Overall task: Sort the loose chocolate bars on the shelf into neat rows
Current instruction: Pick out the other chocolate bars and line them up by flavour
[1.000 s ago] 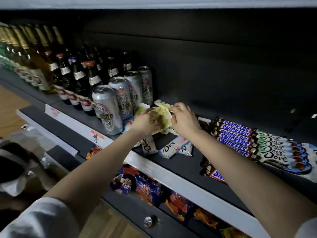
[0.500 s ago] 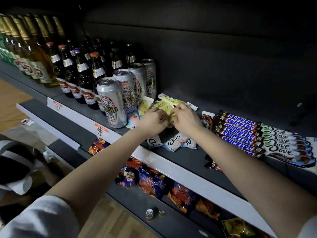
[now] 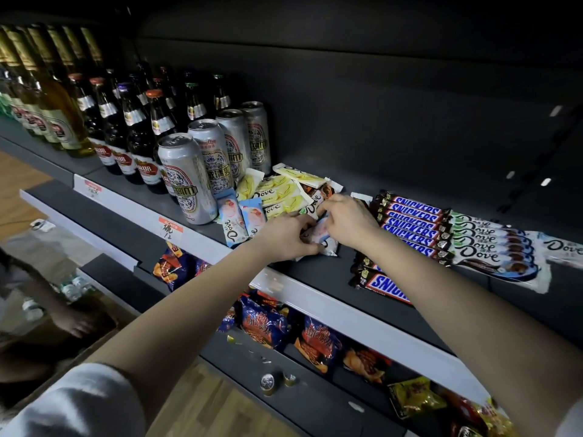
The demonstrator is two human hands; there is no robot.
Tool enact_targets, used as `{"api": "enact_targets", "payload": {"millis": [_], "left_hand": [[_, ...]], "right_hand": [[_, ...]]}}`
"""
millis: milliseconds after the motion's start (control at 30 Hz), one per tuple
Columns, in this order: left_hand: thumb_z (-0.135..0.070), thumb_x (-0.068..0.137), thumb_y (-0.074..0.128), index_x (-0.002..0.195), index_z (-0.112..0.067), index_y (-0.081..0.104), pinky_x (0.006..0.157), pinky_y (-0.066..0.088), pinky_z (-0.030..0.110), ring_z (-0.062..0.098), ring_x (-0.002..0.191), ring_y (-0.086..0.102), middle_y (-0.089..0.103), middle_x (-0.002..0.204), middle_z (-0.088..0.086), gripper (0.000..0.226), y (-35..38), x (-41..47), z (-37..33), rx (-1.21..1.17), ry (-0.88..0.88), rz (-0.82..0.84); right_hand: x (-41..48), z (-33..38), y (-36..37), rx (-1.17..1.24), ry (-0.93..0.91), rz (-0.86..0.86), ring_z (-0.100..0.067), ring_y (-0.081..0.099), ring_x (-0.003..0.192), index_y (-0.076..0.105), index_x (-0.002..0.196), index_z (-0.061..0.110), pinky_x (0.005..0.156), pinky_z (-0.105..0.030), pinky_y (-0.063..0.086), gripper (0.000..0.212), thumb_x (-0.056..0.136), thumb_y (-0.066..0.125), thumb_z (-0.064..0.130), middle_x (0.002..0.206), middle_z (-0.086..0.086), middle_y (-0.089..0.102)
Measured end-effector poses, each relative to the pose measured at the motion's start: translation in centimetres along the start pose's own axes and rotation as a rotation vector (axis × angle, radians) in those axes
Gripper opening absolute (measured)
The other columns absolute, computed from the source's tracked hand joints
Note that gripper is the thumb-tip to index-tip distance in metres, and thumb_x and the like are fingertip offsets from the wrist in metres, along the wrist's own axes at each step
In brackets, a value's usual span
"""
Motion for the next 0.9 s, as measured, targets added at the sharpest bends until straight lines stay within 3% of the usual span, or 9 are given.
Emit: {"api": "enact_targets", "payload": {"millis": [100, 200, 367, 533, 667, 767, 900], "left_hand": [[-0.043, 0.079, 0.067, 0.121, -0.014, 0.056, 0.077, 0.040, 0.024, 0.023, 0.107, 0.053, 0.063, 0.108, 0.008, 0.053, 0.4, -0.6, -0.4, -0.092, -0.054, -0.044], [-0.033, 0.079, 0.068, 0.119, -0.015, 0.057, 0.068, 0.036, 0.021, 0.023, 0.100, 0.060, 0.066, 0.105, 0.006, 0.045, 0.2, -1.5, -0.5, -0.160, -0.093, -0.113], [-0.023, 0.076, 0.069, 0.136, -0.008, 0.042, 0.080, 0.042, 0.023, 0.026, 0.105, 0.058, 0.065, 0.111, 0.009, 0.067, -0.7, -3.4, -1.4, -0.172, -0.058, -0.241], [-0.023, 0.077, 0.068, 0.136, -0.011, 0.042, 0.093, 0.042, 0.035, 0.031, 0.109, 0.055, 0.064, 0.112, 0.012, 0.066, -1.9, -3.9, -2.9, -0.109, 0.022, -0.368], [-0.022, 0.078, 0.068, 0.139, -0.017, 0.039, 0.087, 0.046, 0.037, 0.030, 0.110, 0.054, 0.060, 0.120, 0.012, 0.068, -2.8, -3.2, -5.2, -0.101, 0.078, -0.456], [-0.021, 0.078, 0.068, 0.137, -0.017, 0.042, 0.089, 0.043, 0.035, 0.028, 0.115, 0.051, 0.060, 0.124, 0.008, 0.064, -3.1, -2.0, -7.0, -0.106, 0.141, -0.491], [-0.016, 0.078, 0.069, 0.133, -0.011, 0.047, 0.096, 0.040, 0.034, 0.028, 0.117, 0.050, 0.060, 0.124, 0.009, 0.059, -2.5, 0.0, -10.2, -0.144, 0.275, -0.482]], "right_hand": [[-1.0, -0.5, 0.6, 0.032, -0.028, 0.071, -0.025, 0.050, 0.111, 0.060, 0.117, 0.020, 0.089, -0.033, 0.043, 0.034, 0.089, 0.045, 0.010, 0.124, -0.001, 0.051], [-1.7, -0.5, 0.4, 0.054, -0.080, 0.119, -0.025, 0.049, 0.112, 0.057, 0.122, 0.019, 0.091, -0.036, 0.045, 0.047, 0.079, 0.048, 0.004, 0.126, -0.002, 0.050], [-2.2, 0.1, 0.2, 0.043, -0.205, 0.107, -0.024, 0.039, 0.125, 0.045, 0.135, 0.020, 0.107, -0.040, 0.031, 0.059, 0.078, 0.054, 0.007, 0.137, -0.001, 0.045], [-2.6, -0.4, -1.9, 0.074, -0.204, -0.064, -0.025, 0.045, 0.114, 0.051, 0.129, 0.020, 0.097, -0.037, 0.040, 0.052, 0.080, 0.060, 0.007, 0.128, -0.001, 0.046], [-3.5, -2.1, -3.8, 0.101, -0.179, -0.134, -0.026, 0.051, 0.106, 0.051, 0.125, 0.020, 0.090, -0.039, 0.044, 0.049, 0.077, 0.065, 0.020, 0.117, -0.003, 0.044], [-4.6, -3.9, -5.0, 0.053, -0.157, -0.176, -0.024, 0.049, 0.108, 0.048, 0.128, 0.019, 0.094, -0.038, 0.041, 0.054, 0.080, 0.064, 0.036, 0.118, -0.003, 0.043], [-6.4, -7.4, -6.4, -0.030, -0.089, -0.234, -0.023, 0.044, 0.114, 0.044, 0.131, 0.019, 0.098, -0.038, 0.035, 0.056, 0.082, 0.064, 0.037, 0.123, -0.004, 0.042]]}}
Point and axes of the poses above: each hand's wrist, its own x-axis towards the middle knuckle, its own y-axis out of the palm, z = x × y, the point moved 5 cm from there along x, towards the middle knuckle
